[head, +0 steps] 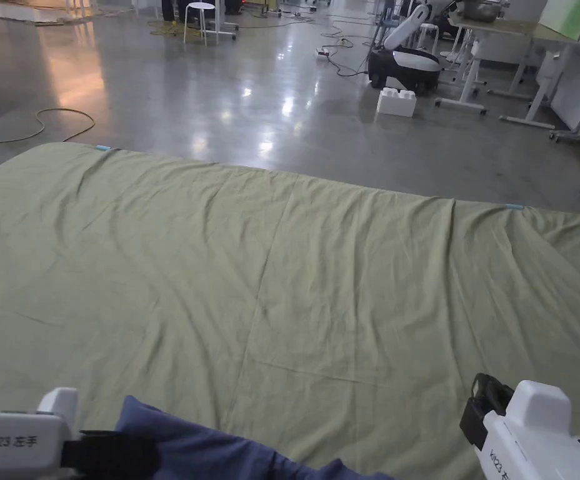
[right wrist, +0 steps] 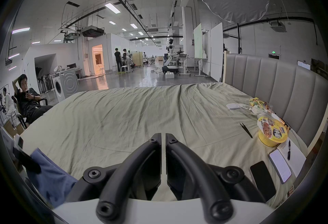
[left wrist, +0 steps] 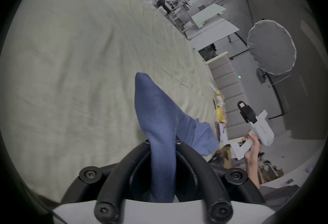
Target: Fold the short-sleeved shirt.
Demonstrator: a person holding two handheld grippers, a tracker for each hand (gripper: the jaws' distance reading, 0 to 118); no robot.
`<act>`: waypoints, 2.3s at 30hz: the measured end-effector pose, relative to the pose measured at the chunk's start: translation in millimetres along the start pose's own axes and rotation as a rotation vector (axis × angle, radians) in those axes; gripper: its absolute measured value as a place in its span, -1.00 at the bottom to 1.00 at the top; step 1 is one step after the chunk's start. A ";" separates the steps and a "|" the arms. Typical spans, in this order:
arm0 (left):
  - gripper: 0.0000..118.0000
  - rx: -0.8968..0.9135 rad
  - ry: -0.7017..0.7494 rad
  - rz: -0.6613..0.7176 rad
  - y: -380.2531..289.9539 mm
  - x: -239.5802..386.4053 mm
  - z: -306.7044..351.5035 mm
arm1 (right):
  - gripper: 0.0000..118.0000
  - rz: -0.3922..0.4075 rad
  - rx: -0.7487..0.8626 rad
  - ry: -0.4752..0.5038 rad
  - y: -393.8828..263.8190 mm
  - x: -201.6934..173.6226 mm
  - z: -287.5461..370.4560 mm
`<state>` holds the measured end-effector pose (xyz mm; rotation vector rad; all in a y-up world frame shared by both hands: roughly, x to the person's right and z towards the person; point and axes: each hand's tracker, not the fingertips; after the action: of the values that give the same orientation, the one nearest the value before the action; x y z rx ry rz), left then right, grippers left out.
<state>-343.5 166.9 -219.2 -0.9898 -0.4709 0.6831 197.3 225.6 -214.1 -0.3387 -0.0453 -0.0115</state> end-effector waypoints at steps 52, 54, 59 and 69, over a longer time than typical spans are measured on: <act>0.04 -0.161 0.127 -0.148 -59.0 214.5 -161.0 | -0.92 -0.050 -0.044 -0.021 -19.0 17.7 5.7; 0.02 -0.123 0.113 -0.134 -54.2 213.9 -149.3 | -0.92 -0.050 -0.046 -0.025 -19.8 18.3 6.5; -0.67 -0.110 0.144 -0.169 -60.9 211.3 -156.3 | -0.92 -0.055 -0.057 -0.030 -23.6 20.2 5.9; -0.87 -0.213 0.151 -0.157 -111.2 195.8 -241.7 | -0.92 -0.056 -0.071 -0.038 -29.0 24.5 8.8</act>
<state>-16.6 120.4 -226.2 -1.1820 -0.4892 0.4189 220.9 201.2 -195.1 -0.4085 -0.0926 -0.0619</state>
